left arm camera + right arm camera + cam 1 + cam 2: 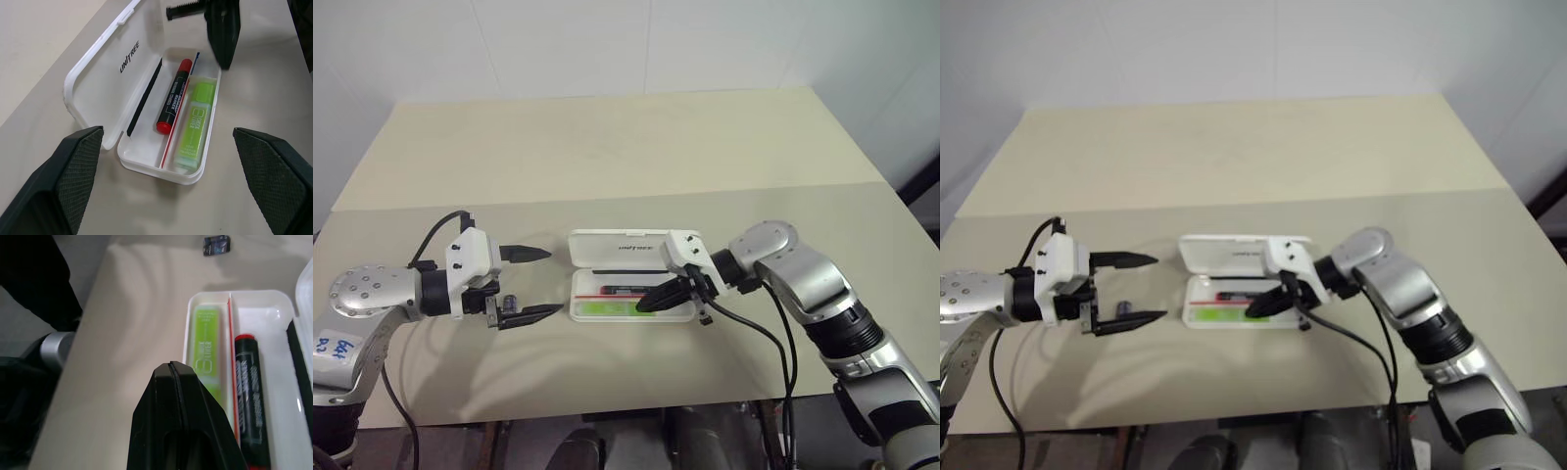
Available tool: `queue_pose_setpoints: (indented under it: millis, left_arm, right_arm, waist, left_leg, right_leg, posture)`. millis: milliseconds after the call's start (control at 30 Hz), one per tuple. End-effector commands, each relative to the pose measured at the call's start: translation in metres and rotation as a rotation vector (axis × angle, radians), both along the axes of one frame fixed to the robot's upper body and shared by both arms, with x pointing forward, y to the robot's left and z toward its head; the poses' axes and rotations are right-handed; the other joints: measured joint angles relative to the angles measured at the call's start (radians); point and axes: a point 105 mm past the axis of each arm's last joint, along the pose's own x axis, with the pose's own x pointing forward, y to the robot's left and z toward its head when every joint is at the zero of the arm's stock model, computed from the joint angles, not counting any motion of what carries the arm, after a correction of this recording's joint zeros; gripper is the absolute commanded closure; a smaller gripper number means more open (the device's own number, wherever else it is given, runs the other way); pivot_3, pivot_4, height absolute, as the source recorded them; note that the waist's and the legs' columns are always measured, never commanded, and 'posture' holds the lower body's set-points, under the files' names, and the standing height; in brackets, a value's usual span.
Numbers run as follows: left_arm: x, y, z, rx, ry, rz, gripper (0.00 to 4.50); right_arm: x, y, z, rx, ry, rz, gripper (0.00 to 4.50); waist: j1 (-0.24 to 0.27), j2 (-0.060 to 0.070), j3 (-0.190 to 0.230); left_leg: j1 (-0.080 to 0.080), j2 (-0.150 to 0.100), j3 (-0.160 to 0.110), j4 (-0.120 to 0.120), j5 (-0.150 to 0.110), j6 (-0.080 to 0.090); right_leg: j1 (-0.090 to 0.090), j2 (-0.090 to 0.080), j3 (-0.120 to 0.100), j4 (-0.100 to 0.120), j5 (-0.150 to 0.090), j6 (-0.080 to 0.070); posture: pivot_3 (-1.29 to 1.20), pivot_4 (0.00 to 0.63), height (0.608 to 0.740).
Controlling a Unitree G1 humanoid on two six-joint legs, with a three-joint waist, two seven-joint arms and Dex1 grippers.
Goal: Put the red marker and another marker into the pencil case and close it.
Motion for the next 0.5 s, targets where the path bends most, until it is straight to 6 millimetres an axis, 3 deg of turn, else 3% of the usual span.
queue_pose_setpoints:
  millis: [33,167,233,367,500]
  left_arm:
    - [-0.001,-0.002,0.006,0.003,-0.032,-0.012,0.00]
    - [-0.001,-0.002,0.006,0.001,-0.030,-0.011,0.00]
    - [-0.001,-0.001,0.006,0.002,-0.029,-0.010,0.00]
    - [-0.002,0.001,0.004,0.001,-0.025,-0.002,0.00]
    - [-0.003,0.003,0.003,-0.001,-0.022,0.004,0.00]
  right_arm:
    - [-0.009,-0.010,0.015,0.019,-0.013,0.036,4.49]
    - [-0.006,-0.024,0.026,0.029,-0.036,-0.006,4.49]
    - [-0.001,-0.029,0.033,0.058,-0.047,-0.044,4.13]
    - [0.014,-0.058,0.048,0.086,-0.112,-0.147,2.93]
    - [0.014,-0.073,0.060,0.134,-0.128,-0.170,1.43]
  waist:
    - [0.000,0.000,0.000]
    - [0.000,0.000,0.000]
    - [0.000,0.000,0.000]
    - [0.001,0.000,0.000]
    - [0.002,0.000,0.000]
  left_leg:
    - [0.000,0.000,0.000,0.000,0.000,0.000]
    - [0.000,0.000,0.001,0.000,0.000,0.000]
    - [0.000,0.000,0.001,0.000,0.000,0.000]
    - [0.000,0.000,0.001,0.000,0.000,0.000]
    - [0.000,0.000,0.003,0.000,0.000,0.000]
  right_leg:
    - [0.000,0.000,0.000,0.000,0.000,0.000]
    - [0.000,0.000,0.000,0.000,0.000,0.000]
    - [0.000,0.000,0.000,0.000,0.000,0.000]
    - [0.000,0.000,0.000,0.000,0.000,0.000]
    - [0.000,0.000,0.000,-0.001,0.000,0.000]
  posture:
    - [0.00,0.150,0.740]
    - [0.00,0.150,0.740]
    - [0.00,0.150,0.740]
    - [0.00,0.150,0.740]
    - [0.00,0.150,0.740]
